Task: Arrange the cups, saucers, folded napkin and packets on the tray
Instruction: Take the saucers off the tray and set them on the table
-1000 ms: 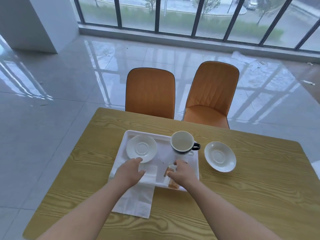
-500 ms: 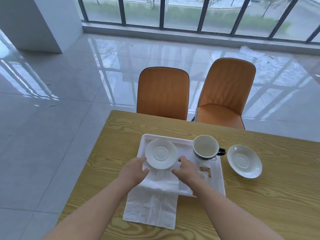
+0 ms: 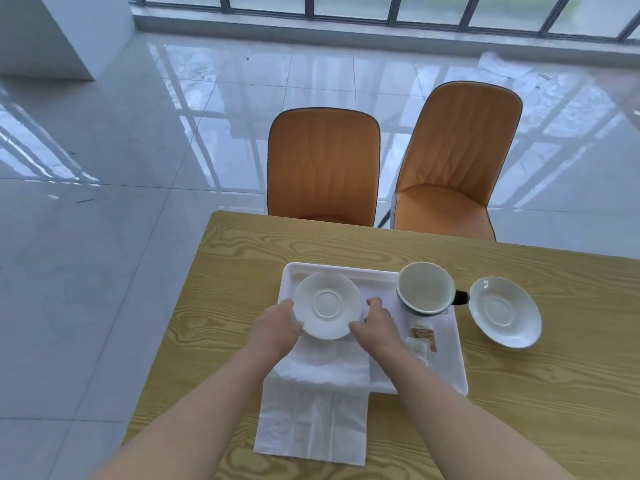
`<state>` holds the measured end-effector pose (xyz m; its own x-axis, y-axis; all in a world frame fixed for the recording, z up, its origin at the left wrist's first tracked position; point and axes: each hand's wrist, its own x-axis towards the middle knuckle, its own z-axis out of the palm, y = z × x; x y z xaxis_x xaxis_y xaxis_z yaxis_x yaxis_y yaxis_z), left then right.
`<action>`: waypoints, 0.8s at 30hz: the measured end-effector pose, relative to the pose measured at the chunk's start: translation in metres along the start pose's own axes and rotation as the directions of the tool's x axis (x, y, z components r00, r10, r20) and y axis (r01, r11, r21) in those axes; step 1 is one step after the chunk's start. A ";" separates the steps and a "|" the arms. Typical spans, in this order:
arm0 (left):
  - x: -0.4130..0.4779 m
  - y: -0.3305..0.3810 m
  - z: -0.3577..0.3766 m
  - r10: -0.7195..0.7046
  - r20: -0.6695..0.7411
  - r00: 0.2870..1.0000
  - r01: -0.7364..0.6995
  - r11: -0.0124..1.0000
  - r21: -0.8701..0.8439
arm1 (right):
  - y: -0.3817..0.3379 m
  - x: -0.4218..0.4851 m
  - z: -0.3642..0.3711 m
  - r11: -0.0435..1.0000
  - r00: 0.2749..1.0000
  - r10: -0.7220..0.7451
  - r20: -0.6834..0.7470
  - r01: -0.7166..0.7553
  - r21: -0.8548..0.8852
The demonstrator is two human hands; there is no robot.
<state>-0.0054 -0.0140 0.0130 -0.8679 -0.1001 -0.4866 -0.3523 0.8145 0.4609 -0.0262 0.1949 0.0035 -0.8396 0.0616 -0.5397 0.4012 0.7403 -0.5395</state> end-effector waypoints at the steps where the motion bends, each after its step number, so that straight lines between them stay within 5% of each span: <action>1: 0.002 0.001 0.002 0.003 -0.004 1.000 -0.003 1.000 -0.008 | 0.000 0.001 0.000 1.000 1.000 0.004 -0.004 -0.004 0.004; 14: 0.017 0.004 0.007 0.010 -0.048 0.999 -0.009 1.000 0.021 | -0.002 0.013 0.005 0.997 0.999 0.032 -0.006 -0.032 0.068; 24: 0.014 0.009 0.007 -0.146 -0.077 0.986 0.131 0.976 -0.172 | -0.004 0.011 0.008 0.988 0.997 0.064 -0.046 -0.057 0.146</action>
<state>-0.0183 -0.0041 0.0051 -0.8315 -0.2621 -0.4899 -0.5181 0.6840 0.5135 -0.0346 0.1871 -0.0053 -0.8278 0.1397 -0.5434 0.4978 0.6296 -0.5965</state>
